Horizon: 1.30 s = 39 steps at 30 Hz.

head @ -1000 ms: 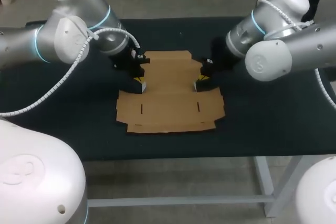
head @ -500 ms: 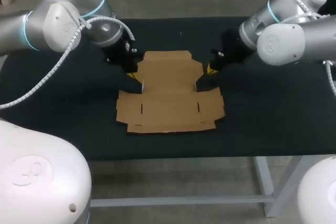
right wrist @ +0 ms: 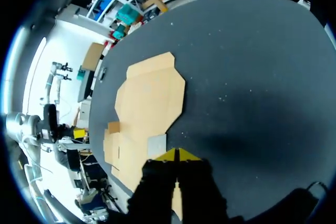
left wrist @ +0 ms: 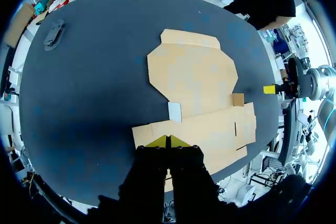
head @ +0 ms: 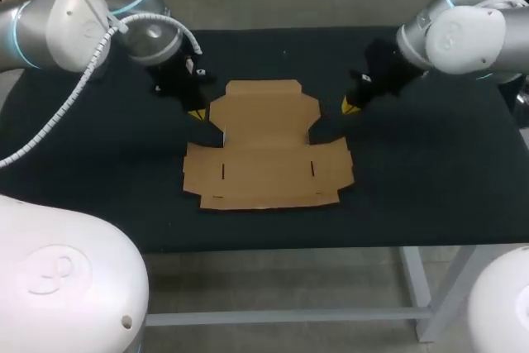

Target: Assemble the packaging by folding the flat box into shape, placing the metal phone stand inside, and closing the box properly

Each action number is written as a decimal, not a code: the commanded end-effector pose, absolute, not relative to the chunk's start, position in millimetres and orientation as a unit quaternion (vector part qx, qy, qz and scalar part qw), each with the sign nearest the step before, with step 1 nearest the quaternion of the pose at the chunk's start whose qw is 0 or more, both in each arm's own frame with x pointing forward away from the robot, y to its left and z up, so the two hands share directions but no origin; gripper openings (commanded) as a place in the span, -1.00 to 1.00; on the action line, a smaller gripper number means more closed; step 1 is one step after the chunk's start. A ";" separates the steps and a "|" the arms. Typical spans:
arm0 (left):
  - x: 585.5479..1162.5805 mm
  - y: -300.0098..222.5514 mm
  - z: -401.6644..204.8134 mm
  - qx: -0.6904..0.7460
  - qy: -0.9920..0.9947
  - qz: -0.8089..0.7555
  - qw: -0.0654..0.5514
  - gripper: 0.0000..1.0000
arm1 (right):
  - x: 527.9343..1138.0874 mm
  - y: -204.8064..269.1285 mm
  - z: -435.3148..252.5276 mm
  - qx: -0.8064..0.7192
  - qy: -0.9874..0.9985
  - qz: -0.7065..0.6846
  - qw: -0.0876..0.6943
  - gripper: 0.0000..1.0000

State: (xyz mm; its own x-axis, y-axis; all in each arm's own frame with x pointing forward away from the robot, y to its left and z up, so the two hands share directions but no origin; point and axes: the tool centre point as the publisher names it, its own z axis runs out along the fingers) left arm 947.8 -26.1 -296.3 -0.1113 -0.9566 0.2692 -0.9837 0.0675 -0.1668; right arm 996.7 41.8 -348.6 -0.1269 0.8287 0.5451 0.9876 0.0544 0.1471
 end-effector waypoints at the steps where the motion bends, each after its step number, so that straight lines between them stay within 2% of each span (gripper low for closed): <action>1: 926.6 -16.7 -286.0 0.666 -0.727 0.163 0.036 -1.00 | 975.4 35.7 -338.7 -0.640 -0.707 -0.258 0.155 -1.00; 26: 820.2 5.6 -290.2 0.676 -0.712 0.186 0.047 -1.00 | 869.4 13.7 -339.1 -0.639 -0.703 -0.265 0.163 -1.00; 39: 788.9 8.4 -305.0 0.685 -0.698 0.199 0.062 -1.00 | 835.6 14.4 -347.7 -0.634 -0.706 -0.264 0.172 -1.00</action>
State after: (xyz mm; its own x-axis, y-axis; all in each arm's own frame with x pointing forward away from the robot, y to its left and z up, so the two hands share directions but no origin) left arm 795.3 5.9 -301.4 -0.0522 -0.9338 0.3540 -0.9888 -0.0012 -0.1489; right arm 841.9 15.8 -348.1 -0.1348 0.8059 0.5765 0.9880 0.0647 0.1404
